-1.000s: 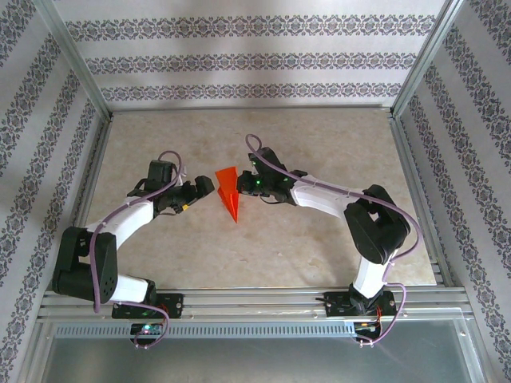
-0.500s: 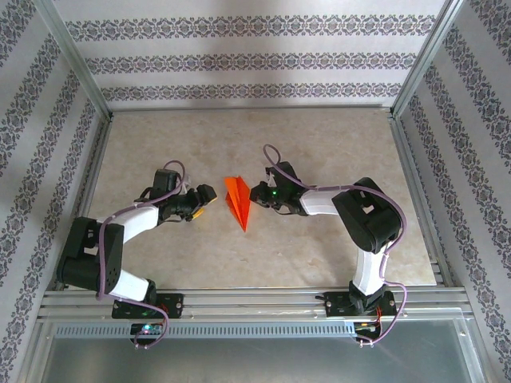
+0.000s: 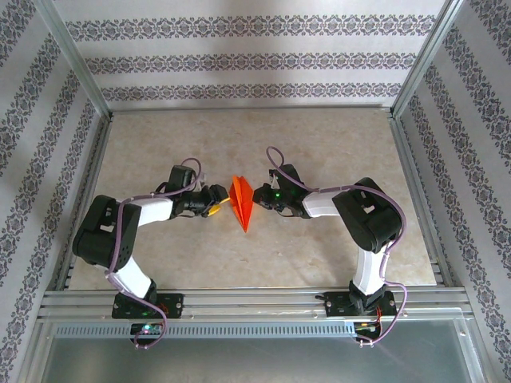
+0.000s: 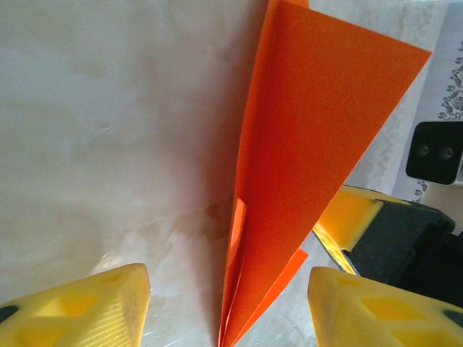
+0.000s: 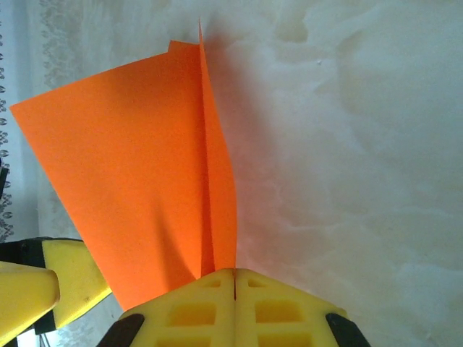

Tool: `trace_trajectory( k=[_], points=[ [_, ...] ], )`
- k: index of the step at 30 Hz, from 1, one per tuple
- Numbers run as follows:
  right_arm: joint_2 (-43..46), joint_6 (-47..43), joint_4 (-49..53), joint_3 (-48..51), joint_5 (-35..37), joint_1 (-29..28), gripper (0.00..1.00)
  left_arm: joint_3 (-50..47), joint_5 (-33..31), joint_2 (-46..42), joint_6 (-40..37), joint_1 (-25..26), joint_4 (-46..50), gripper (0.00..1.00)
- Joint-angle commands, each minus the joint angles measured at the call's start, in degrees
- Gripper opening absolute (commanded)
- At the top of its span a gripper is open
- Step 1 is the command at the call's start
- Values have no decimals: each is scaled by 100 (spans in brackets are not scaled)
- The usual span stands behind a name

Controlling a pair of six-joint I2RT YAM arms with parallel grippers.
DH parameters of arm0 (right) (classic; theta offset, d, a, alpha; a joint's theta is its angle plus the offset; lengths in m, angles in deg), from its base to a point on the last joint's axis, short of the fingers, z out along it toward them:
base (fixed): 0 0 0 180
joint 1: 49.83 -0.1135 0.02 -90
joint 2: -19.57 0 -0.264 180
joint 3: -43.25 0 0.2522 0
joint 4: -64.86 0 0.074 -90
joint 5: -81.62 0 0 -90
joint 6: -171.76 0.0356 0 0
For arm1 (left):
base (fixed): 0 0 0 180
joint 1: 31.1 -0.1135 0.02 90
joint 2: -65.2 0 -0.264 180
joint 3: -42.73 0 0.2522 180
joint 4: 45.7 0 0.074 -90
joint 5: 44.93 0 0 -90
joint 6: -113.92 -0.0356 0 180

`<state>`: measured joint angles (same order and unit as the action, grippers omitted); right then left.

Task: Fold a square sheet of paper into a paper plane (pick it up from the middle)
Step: Turn over the paper plane at the center of the table.

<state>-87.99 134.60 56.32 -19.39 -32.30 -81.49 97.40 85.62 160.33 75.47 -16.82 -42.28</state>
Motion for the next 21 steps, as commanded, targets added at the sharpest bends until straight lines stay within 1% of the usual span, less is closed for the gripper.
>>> trace_trajectory(
  k=[1, 3, 8, 15, 19, 21],
  points=[
    [166, 29, -125, 89, -75, 55, 0, 279, 235, 214, -21, 105, -278, 53],
    [170, 32, -124, 98, -70, 63, 0, 360, 262, 350, -30, 102, -262, 45],
    [158, 41, -125, 116, -85, 90, 0, 554, 375, 618, -57, 118, -292, 35],
    [150, 49, -125, 90, -113, 99, 0, 808, 545, 951, -119, 142, -301, 25],
    [134, 50, -125, 72, -130, 99, 0, 944, 634, 1102, -140, 177, -301, 23],
    [134, 57, -121, 72, -130, 100, 0, 1013, 640, 1163, -193, 184, -202, 18]
  ],
)
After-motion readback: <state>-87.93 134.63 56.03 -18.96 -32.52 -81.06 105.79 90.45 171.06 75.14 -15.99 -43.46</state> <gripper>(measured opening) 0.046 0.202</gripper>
